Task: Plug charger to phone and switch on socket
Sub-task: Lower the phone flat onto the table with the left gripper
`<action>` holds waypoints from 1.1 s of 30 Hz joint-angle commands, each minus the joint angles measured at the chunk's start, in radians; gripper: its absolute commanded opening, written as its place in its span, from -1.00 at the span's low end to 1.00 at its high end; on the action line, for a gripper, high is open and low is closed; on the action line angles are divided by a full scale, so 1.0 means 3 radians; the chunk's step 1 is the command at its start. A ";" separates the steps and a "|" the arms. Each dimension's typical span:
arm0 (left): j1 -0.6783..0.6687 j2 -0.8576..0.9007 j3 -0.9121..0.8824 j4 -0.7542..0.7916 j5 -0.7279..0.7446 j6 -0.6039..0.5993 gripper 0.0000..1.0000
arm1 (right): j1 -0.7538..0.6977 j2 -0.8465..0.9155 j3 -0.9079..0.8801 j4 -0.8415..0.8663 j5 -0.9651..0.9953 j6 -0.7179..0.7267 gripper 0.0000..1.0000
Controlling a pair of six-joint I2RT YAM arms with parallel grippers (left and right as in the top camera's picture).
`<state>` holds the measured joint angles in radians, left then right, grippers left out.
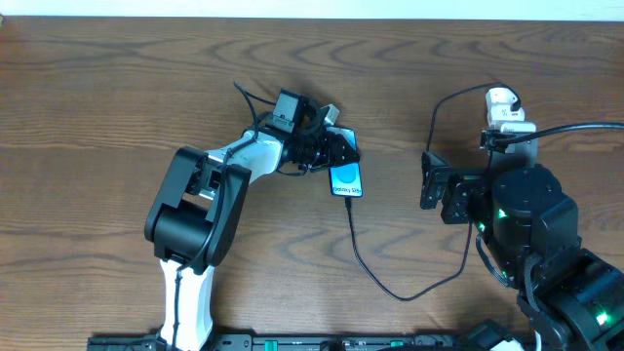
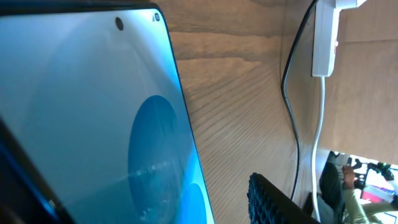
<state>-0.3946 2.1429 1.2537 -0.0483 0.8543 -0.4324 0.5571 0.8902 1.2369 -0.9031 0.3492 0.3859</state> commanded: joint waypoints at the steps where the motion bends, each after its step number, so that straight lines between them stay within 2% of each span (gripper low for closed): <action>1: 0.0017 0.0089 -0.0064 -0.0085 -0.0371 0.0259 0.05 | -0.0013 0.0001 0.0020 0.0004 0.0050 0.0034 0.98; 6: 0.0018 0.0089 -0.0064 -0.0086 -0.0373 0.0395 0.13 | -0.0014 0.0001 0.0020 -0.0015 0.0051 0.0034 0.98; 13: 0.0014 0.0089 -0.0064 -0.0121 -0.0390 0.0542 0.14 | -0.0014 0.0024 0.0020 -0.0013 0.0051 0.0034 0.99; 24: 0.0014 0.0089 -0.0064 -0.0387 -0.1033 0.0566 0.14 | -0.0013 0.0135 0.0020 -0.0019 0.0048 0.0034 0.99; 33: 0.0015 0.0088 -0.0064 -0.0431 -0.1057 0.0567 0.14 | -0.0013 0.0175 0.0020 -0.0019 0.0050 0.0034 0.99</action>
<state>-0.3977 2.1063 1.2732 -0.1413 0.7040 -0.2829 0.5571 0.9424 1.2369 -0.9081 0.3492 0.3859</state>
